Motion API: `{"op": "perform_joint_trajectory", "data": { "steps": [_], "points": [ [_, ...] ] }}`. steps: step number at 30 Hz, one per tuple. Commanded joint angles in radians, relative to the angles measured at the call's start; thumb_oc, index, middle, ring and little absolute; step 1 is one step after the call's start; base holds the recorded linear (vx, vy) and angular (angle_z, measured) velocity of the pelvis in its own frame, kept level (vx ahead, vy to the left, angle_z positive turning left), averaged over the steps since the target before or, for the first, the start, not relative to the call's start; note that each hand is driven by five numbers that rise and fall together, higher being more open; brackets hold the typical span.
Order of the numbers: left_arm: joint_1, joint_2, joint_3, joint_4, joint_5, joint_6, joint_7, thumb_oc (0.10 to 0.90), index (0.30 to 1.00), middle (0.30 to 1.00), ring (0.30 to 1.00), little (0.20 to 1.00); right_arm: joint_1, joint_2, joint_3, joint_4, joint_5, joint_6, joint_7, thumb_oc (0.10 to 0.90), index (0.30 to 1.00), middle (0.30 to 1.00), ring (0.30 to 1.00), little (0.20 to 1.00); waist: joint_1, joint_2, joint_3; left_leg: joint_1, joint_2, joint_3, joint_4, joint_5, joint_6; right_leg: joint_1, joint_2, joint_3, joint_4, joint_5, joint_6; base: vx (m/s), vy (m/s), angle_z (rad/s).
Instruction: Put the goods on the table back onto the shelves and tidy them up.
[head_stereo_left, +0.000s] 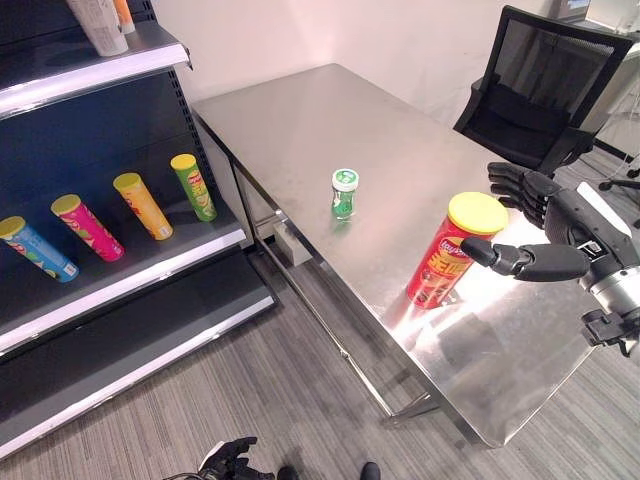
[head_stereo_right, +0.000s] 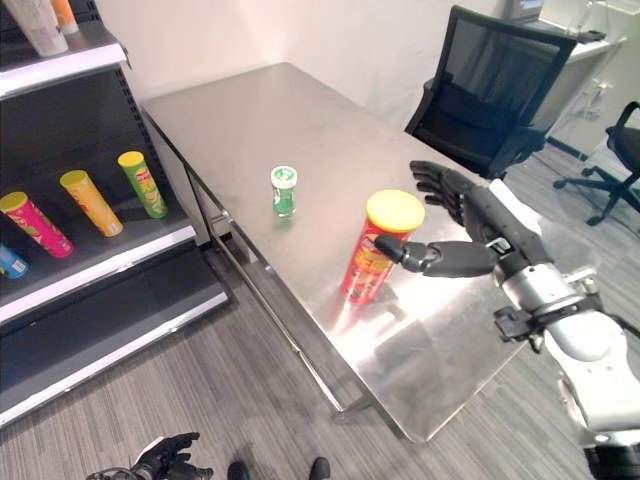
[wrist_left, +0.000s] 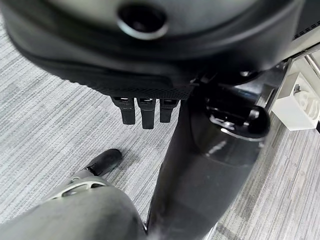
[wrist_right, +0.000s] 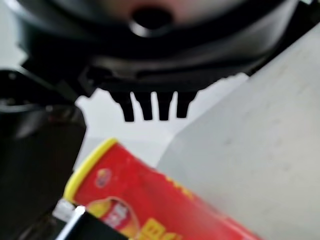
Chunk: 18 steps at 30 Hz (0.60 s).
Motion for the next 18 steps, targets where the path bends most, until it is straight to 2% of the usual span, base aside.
{"op": "perform_joint_trajectory", "data": {
  "steps": [1, 5, 18],
  "points": [
    [-0.035, 0.03, -0.014, 0.035, 0.014, -0.036, 0.0, 0.8, 0.9, 0.9, 0.9, 0.9, -0.153, -0.067, -0.017, -0.002, 0.008, -0.068, -0.027, 0.8, 0.9, 0.9, 0.9, 0.9, 0.036, -0.055, -0.035, 0.004, 0.024, 0.015, 0.014, -0.056, -0.04, 0.03, -0.017, 0.009, 0.006, -0.03, 0.074, 0.01, 0.005, 0.03],
    [-0.034, 0.032, -0.015, 0.034, 0.009, -0.035, 0.003, 0.8, 0.9, 0.9, 0.9, 0.9, -0.185, -0.086, 0.027, 0.015, -0.015, -0.062, -0.03, 0.8, 0.9, 0.9, 0.9, 0.9, 0.045, -0.057, -0.033, 0.001, 0.022, 0.009, 0.014, -0.054, -0.04, 0.031, -0.019, 0.002, 0.006, -0.028, 0.074, 0.0, 0.001, 0.01],
    [-0.022, 0.036, -0.009, 0.037, 0.006, -0.035, 0.005, 0.8, 0.9, 0.9, 0.9, 0.9, -0.215, -0.077, 0.065, 0.029, -0.026, -0.063, -0.033, 0.8, 0.9, 0.9, 0.9, 0.9, 0.062, -0.06, -0.034, -0.004, 0.017, -0.007, 0.014, -0.056, -0.039, 0.036, -0.025, -0.015, 0.006, -0.03, 0.075, 0.01, 0.002, 0.06]
  ]
}}
